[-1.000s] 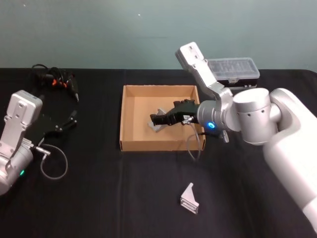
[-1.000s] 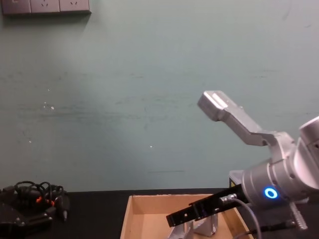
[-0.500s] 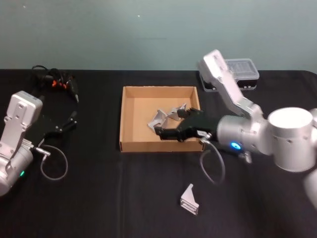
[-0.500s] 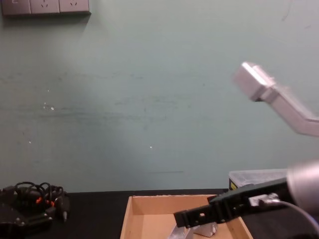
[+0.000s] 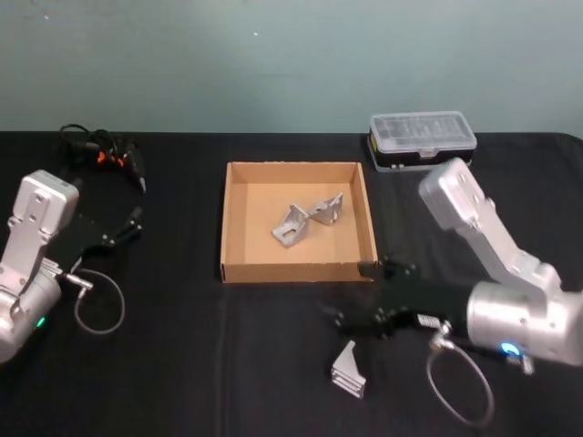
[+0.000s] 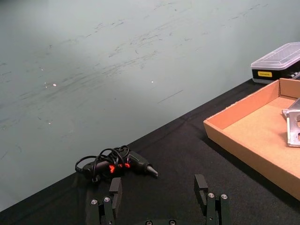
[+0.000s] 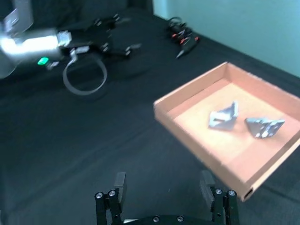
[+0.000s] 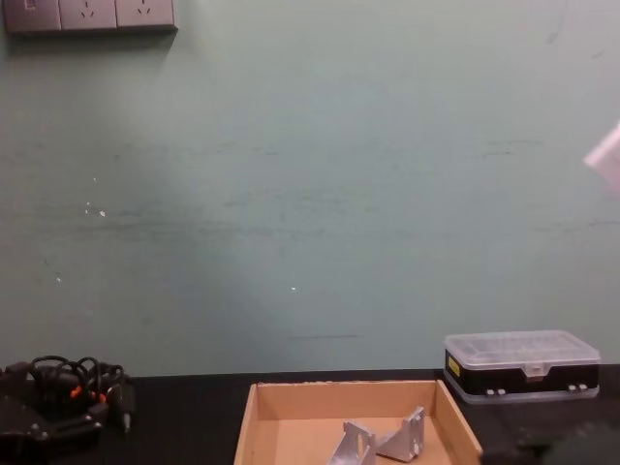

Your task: Use one hand to pick up the angle iron from the table and place it into the box.

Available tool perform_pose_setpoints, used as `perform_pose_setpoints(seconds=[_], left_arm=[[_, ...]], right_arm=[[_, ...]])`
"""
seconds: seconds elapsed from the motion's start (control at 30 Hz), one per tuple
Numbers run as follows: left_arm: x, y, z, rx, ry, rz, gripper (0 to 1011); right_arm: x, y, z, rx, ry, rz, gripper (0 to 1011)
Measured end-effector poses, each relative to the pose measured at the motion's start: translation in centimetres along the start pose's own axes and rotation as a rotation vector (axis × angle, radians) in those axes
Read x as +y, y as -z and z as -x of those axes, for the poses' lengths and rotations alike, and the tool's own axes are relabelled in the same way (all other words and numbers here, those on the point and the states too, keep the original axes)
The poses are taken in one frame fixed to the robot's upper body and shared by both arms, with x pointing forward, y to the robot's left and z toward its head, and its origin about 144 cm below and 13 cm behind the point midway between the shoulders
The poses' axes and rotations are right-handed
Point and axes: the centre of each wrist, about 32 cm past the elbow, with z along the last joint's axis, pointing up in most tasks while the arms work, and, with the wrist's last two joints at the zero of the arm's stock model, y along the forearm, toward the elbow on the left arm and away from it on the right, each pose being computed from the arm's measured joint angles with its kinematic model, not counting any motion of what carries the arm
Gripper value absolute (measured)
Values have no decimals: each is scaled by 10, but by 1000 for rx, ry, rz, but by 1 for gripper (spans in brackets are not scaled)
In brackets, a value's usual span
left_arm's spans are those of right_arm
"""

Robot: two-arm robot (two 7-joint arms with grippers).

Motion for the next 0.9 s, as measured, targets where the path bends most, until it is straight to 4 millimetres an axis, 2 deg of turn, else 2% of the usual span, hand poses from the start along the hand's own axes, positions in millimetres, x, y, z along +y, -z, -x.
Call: perform_pose_setpoints(seconds=[0.2, 0.37, 0.67, 0.9], left_arm=[[0, 0, 0, 0, 0, 0, 1011], [0, 0, 0, 0, 0, 0, 1011], [0, 0, 0, 0, 0, 0, 1011], [0, 0, 0, 0, 0, 0, 1011]], right_arm=[[-16, 16, -2, -54, -69, 14, 1002], [-19, 28, -3, -104, -106, -1, 1002], [-11, 51, -3, -136, -139, -70, 1002], [-4, 53, 1, -148, -134, -75, 1002]])
